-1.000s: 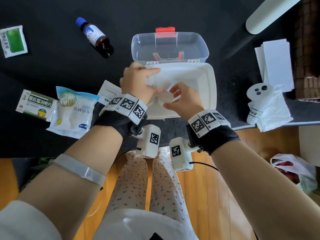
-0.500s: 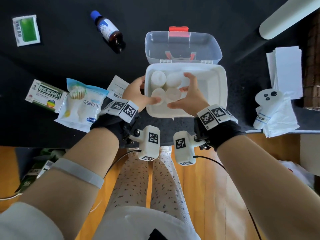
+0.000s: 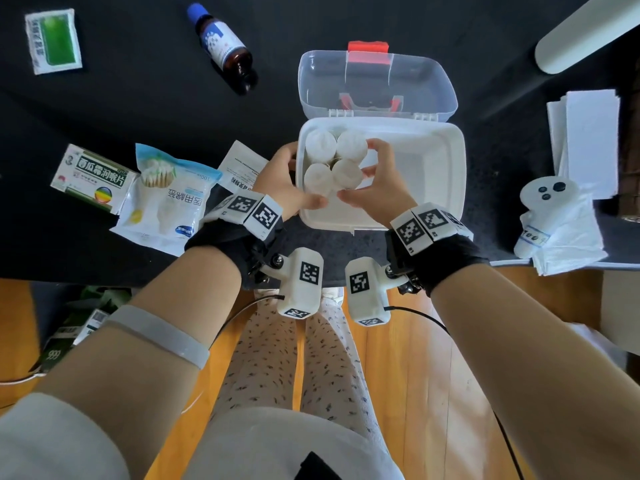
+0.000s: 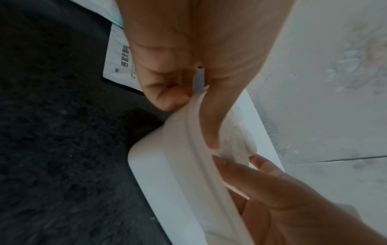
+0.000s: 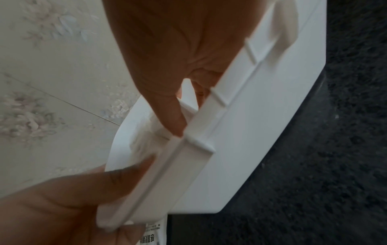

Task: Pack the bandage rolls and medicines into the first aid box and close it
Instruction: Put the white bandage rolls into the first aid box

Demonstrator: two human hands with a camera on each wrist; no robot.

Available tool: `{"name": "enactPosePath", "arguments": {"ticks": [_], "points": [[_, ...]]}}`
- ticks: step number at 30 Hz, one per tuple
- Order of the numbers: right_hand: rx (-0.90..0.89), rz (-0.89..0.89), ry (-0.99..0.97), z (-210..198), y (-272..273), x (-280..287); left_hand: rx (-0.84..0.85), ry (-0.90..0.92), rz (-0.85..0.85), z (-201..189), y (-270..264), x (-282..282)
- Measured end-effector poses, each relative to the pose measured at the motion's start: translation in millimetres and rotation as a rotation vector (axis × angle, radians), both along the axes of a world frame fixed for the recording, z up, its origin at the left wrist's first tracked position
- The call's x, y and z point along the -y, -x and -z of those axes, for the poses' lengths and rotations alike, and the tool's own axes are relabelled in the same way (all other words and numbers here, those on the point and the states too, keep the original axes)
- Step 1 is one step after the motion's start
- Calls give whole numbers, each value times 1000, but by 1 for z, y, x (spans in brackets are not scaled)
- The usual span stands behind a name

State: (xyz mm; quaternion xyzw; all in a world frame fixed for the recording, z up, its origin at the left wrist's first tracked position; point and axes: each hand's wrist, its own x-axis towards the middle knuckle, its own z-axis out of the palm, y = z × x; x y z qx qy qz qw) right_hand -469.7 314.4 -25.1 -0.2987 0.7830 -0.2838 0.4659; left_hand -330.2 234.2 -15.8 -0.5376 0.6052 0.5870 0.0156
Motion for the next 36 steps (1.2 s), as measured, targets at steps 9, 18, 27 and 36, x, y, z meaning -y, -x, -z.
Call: {"name": "enactPosePath", "arguments": {"ticks": [9,18,27,36], "points": [[1,7,6,4,1,-3,66,44,-8,20,14,-1],[-20,24,-59,4,1,-3,140,43,5,36,15,3],[286,65,-287,-3,-2,9,295,-51,54,33,16,5],[229,-62,-231,-6,0,9,163,-205,-25,20,16,-1]]}}
